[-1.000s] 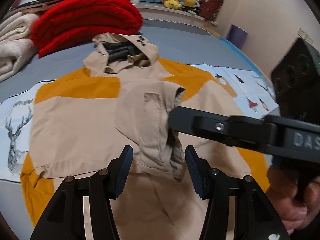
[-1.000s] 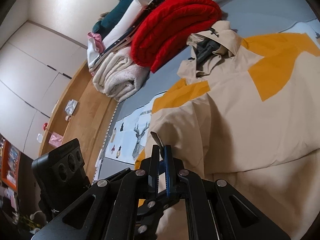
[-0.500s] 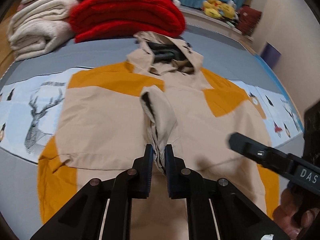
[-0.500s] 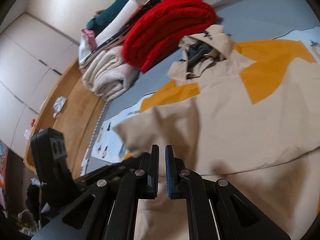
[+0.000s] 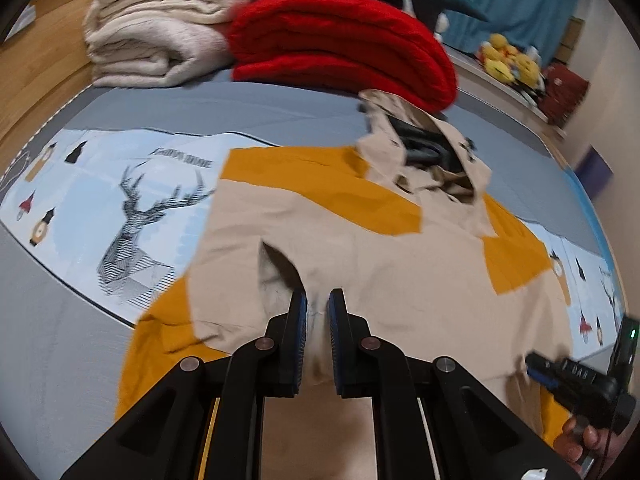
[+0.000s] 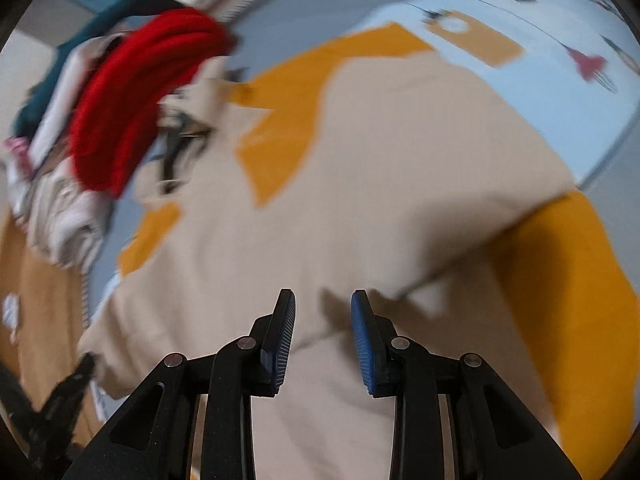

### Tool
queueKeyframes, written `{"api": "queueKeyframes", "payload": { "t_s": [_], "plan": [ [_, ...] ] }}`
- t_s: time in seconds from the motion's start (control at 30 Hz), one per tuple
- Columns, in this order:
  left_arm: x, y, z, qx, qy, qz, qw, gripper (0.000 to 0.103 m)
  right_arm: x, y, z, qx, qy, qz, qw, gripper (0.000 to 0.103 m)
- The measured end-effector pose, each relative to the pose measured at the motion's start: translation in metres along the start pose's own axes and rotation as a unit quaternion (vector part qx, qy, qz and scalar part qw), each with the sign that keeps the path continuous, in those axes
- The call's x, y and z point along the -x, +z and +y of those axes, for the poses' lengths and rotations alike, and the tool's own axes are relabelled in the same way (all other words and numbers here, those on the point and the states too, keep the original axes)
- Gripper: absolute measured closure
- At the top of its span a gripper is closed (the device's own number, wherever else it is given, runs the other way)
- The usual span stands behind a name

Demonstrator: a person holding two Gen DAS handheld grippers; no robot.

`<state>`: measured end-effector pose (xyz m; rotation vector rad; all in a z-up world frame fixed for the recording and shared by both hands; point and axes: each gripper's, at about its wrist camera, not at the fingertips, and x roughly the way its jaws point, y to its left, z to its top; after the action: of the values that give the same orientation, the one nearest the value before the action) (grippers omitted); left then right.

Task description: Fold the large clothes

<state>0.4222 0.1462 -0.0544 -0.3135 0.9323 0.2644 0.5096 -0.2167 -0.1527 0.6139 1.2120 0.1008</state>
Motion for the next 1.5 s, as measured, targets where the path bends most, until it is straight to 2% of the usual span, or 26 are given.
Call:
{"api": "queueKeyframes", "payload": {
  "t_s": [0.07, 0.13, 0.17, 0.23, 0.33, 0.43, 0.57, 0.63, 0.7, 0.77, 0.8, 0.93, 1.03, 1.07, 1.13, 1.2, 1.27, 1.33, 1.37, 1.5],
  "plan": [
    [-0.003, 0.007, 0.018, 0.023, -0.01, 0.006, 0.9997, 0.093, -0.004, 0.001, -0.007, -0.013, -0.01, 0.007, 1.0, 0.072],
    [-0.006, 0.017, 0.048, 0.076, -0.047, 0.017, 0.9959, 0.092, -0.006, 0.002, -0.012, -0.022, -0.007, 0.015, 1.0, 0.072],
    [-0.006, 0.019, 0.057, 0.093, -0.054, 0.02, 0.994, 0.091, -0.006, 0.004, -0.013, -0.025, -0.003, 0.018, 1.0, 0.072],
    [-0.009, 0.022, 0.084, 0.145, -0.073, 0.029, 0.9863, 0.079, -0.005, 0.006, -0.015, -0.026, 0.003, 0.019, 0.999, 0.072],
    [-0.024, 0.017, 0.113, 0.204, -0.093, 0.07, 0.9719, 0.074, -0.001, 0.008, -0.018, -0.032, 0.005, 0.019, 0.999, 0.072],
    [-0.045, 0.004, 0.115, 0.222, -0.107, 0.126, 0.9608, 0.073, 0.001, 0.006, -0.016, -0.04, 0.005, 0.019, 0.999, 0.072],
    [-0.074, -0.021, 0.101, 0.244, -0.148, 0.195, 0.9383, 0.073, 0.007, 0.011, -0.019, -0.051, 0.011, 0.015, 0.999, 0.072],
    [-0.081, -0.029, 0.094, 0.248, -0.148, 0.211, 0.9338, 0.073, 0.011, 0.013, -0.021, -0.053, 0.016, 0.012, 0.998, 0.072],
    [-0.084, -0.033, 0.089, 0.241, -0.133, 0.218, 0.9365, 0.077, 0.015, 0.014, -0.02, -0.055, 0.02, 0.006, 0.998, 0.072],
    [-0.081, -0.032, 0.089, 0.238, -0.135, 0.211, 0.9386, 0.094, 0.018, 0.015, -0.02, -0.056, 0.024, 0.0, 0.998, 0.072],
    [-0.077, -0.028, 0.089, 0.234, -0.135, 0.2, 0.9417, 0.097, 0.02, 0.016, -0.02, -0.059, 0.031, -0.004, 0.998, 0.072],
    [-0.05, -0.005, 0.099, 0.217, -0.118, 0.129, 0.9604, 0.1, 0.026, 0.016, -0.016, -0.06, 0.048, -0.019, 0.997, 0.072],
    [-0.042, -0.001, 0.11, 0.219, -0.088, 0.112, 0.9652, 0.1, 0.029, 0.016, -0.015, -0.061, 0.053, -0.026, 0.996, 0.072],
    [-0.045, -0.002, 0.114, 0.221, -0.076, 0.12, 0.9648, 0.1, 0.028, 0.017, -0.016, -0.062, 0.048, -0.026, 0.997, 0.072],
    [-0.054, -0.009, 0.122, 0.237, -0.064, 0.145, 0.9586, 0.1, 0.025, 0.017, -0.021, -0.069, 0.029, -0.017, 0.997, 0.072],
    [-0.059, -0.015, 0.13, 0.267, -0.075, 0.153, 0.9485, 0.1, 0.019, 0.017, -0.032, -0.085, -0.01, -0.007, 0.996, 0.072],
    [-0.058, -0.014, 0.133, 0.28, -0.09, 0.147, 0.9442, 0.096, 0.016, 0.016, -0.048, -0.115, -0.035, 0.001, 0.993, 0.072],
    [-0.056, -0.014, 0.132, 0.284, -0.099, 0.141, 0.9433, 0.071, 0.013, 0.016, -0.061, -0.146, -0.033, 0.01, 0.989, 0.072],
    [-0.056, -0.013, 0.133, 0.285, -0.103, 0.139, 0.9427, 0.066, 0.012, 0.016, -0.065, -0.158, -0.027, 0.013, 0.987, 0.072],
    [-0.067, -0.016, 0.13, 0.292, -0.12, 0.149, 0.9371, 0.066, 0.015, 0.022, -0.069, -0.166, -0.005, 0.003, 0.986, 0.072]
  ]
}}
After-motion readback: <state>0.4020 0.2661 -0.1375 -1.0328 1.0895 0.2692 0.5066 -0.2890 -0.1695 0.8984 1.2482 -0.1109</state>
